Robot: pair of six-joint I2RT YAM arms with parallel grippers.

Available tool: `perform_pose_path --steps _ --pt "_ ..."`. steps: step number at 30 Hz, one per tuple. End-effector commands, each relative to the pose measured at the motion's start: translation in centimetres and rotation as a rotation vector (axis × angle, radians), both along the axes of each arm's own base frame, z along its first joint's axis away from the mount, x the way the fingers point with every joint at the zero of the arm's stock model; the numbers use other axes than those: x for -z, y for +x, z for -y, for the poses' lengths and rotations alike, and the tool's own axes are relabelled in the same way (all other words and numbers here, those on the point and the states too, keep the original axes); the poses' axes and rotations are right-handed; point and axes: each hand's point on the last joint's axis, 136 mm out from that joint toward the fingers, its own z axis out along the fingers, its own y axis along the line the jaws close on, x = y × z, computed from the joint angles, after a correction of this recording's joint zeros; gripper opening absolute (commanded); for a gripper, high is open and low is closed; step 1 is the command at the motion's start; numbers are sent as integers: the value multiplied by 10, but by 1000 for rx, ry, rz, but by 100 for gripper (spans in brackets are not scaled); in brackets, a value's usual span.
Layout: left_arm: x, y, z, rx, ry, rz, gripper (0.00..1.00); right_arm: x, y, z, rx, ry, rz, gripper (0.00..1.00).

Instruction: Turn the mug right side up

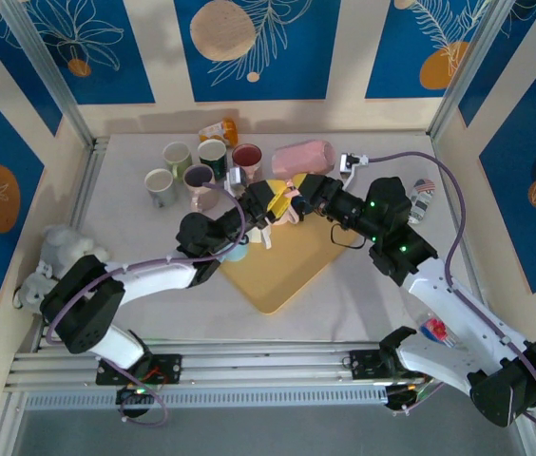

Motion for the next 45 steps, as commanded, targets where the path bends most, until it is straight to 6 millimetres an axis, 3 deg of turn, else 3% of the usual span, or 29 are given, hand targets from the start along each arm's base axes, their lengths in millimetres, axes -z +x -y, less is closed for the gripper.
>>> perform_pose_path --steps 1,9,20,28,36,45 --pt "-38 -8 -10 -15 -115 73 48 -37 -5 2 9 80 130 0" --pt "-47 -7 -17 -47 -142 79 38 -20 -5 -2 5 72 98 0" --pt "-67 -14 -32 -106 -157 138 37 36 -6 2 -2 -48 52 0" --pt "-73 -15 -31 -102 -165 160 32 47 -8 -4 -94 -64 76 0" --pt "-91 -20 -35 -105 -197 208 30 63 3 -13 -106 14 9 0" --pt "-107 -20 -43 -145 -227 231 25 68 7 -27 -131 62 6 0"
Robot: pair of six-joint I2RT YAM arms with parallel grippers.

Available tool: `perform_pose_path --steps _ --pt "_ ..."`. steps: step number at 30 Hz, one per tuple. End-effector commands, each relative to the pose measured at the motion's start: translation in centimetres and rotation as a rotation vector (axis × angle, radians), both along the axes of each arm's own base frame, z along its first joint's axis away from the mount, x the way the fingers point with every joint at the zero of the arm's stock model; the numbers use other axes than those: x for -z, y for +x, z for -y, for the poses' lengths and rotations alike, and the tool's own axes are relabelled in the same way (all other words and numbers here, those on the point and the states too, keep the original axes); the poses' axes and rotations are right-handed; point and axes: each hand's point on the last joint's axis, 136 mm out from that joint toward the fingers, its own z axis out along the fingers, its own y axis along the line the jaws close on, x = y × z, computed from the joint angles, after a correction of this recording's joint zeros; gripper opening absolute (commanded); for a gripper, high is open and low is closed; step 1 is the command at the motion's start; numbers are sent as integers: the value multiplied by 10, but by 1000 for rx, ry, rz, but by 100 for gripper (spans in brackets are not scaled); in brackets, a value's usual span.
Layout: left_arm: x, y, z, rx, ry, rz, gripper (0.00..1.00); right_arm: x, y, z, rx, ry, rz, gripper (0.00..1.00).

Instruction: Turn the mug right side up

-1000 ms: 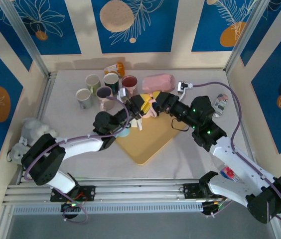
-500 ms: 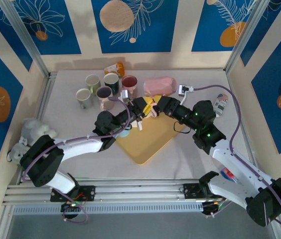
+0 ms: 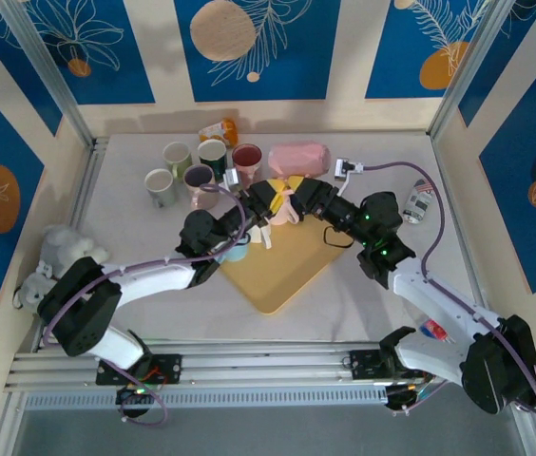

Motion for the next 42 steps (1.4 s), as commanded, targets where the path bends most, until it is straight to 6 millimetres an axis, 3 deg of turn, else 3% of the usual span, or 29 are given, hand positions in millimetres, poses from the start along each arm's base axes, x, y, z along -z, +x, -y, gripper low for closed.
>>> perform_pose_path --steps 1,7,11,14,23,33,35,38,42 --pt "-126 -43 -38 -2 -275 316 25 47 -6 -18 -79 -59 -119 0" --pt "-139 -45 -41 -21 -269 337 17 43 -4 -26 -109 -54 -108 0" --pt "-147 -48 -42 -28 -265 368 1 34 -2 -28 -111 -52 -97 0" --pt "-149 -51 -42 -39 -240 390 0 26 2 -24 -79 -69 -95 0" --pt "-148 -54 -55 -156 -222 514 0 -8 8 -9 22 -130 -57 33" --pt "-138 -56 -51 -183 -148 572 0 -21 5 -4 42 -126 -30 44" --pt "-134 -55 -50 -185 -133 569 0 -22 4 -3 40 -127 -14 40" --pt "-126 -53 -47 -179 -115 556 0 -26 3 -3 35 -125 9 19" --pt "-116 -54 -41 -146 -91 553 0 -31 3 -4 20 -124 39 1"
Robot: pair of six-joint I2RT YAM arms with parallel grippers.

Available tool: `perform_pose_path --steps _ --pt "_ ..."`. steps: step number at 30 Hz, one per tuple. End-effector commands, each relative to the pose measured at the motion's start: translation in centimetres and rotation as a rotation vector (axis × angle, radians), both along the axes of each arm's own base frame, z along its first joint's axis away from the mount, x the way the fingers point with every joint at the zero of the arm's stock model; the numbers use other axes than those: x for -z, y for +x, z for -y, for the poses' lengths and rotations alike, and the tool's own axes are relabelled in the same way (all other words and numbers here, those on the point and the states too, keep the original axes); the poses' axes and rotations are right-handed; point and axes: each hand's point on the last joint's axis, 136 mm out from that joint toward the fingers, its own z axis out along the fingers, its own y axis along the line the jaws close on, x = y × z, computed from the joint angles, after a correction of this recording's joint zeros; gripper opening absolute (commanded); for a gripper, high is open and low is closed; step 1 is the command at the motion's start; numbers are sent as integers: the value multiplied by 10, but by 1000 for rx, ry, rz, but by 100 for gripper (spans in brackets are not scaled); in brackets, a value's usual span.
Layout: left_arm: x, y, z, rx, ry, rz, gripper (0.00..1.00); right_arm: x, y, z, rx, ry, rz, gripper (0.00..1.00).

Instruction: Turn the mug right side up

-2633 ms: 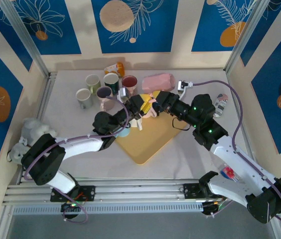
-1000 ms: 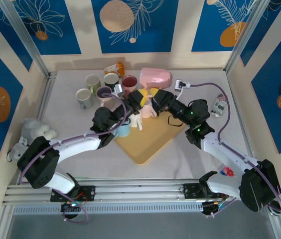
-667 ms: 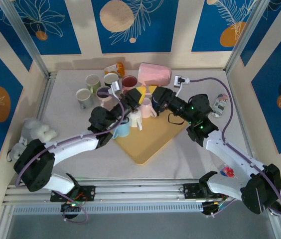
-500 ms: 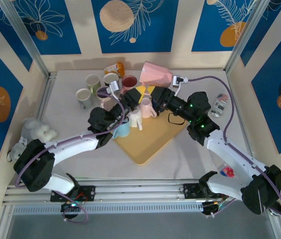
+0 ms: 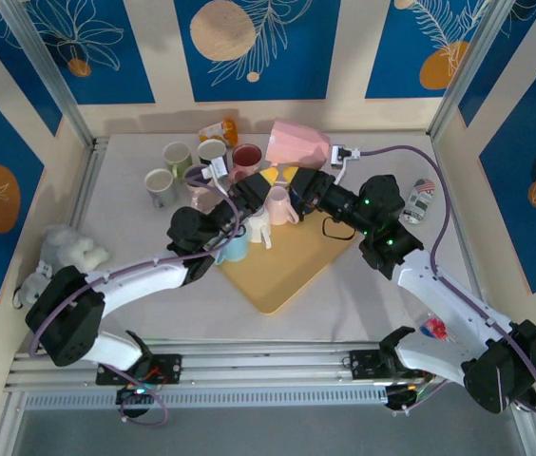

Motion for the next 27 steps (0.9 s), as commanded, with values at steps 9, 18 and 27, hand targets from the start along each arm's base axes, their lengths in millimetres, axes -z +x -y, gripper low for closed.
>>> perform_pose_path --steps 9,18,27 --pt "-68 -53 -12 151 -161 231 27 4 9 -4 -55 -3 15 0" --pt "-65 -52 -11 146 -151 227 22 1 9 -7 -98 35 -25 0" --pt "-47 -44 -15 41 -37 215 0 2 -1 -7 -109 -14 -27 5"
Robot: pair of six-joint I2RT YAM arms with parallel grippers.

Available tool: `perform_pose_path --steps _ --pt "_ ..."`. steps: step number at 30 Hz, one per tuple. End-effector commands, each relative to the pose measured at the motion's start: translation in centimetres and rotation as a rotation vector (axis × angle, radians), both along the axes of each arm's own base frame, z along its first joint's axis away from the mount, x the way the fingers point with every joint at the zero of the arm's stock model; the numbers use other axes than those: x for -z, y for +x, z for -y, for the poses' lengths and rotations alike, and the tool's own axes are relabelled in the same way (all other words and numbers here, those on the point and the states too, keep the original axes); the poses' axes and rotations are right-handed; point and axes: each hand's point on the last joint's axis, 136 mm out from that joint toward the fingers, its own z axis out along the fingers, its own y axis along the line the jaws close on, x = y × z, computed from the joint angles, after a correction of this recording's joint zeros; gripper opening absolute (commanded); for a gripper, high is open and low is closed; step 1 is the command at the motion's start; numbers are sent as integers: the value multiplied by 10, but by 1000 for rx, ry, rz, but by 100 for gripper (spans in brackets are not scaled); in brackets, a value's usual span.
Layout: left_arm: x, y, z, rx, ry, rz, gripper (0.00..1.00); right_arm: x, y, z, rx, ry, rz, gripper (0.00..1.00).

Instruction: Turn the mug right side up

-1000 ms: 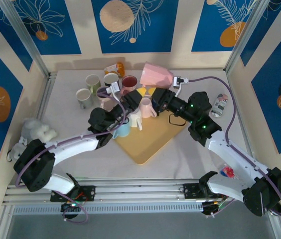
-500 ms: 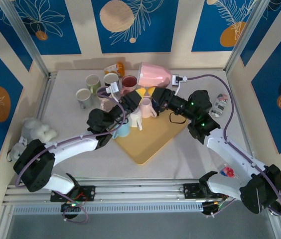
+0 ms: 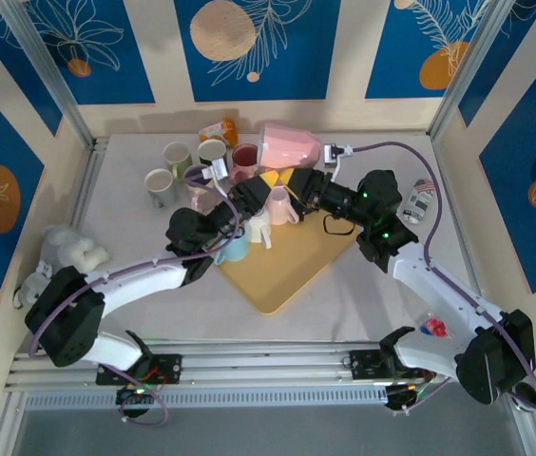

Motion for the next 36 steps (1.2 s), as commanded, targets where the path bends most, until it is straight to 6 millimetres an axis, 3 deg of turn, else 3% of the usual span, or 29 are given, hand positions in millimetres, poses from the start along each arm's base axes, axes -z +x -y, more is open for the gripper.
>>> perform_pose_path --steps 1,5,10,21,36 --pt "-49 -38 -16 15 -40 186 0 -6 -1 5 44 -63 57 14" --pt "-51 -41 -17 -42 94 237 0 -3 -4 11 75 -119 105 44" --pt "-63 -46 -34 -145 231 307 0 8 -8 18 95 -190 132 58" --pt "-44 -36 -81 -367 623 301 0 58 -21 54 209 -460 108 60" --pt "-9 -33 -186 -735 1118 170 0 66 -17 54 178 -580 84 60"
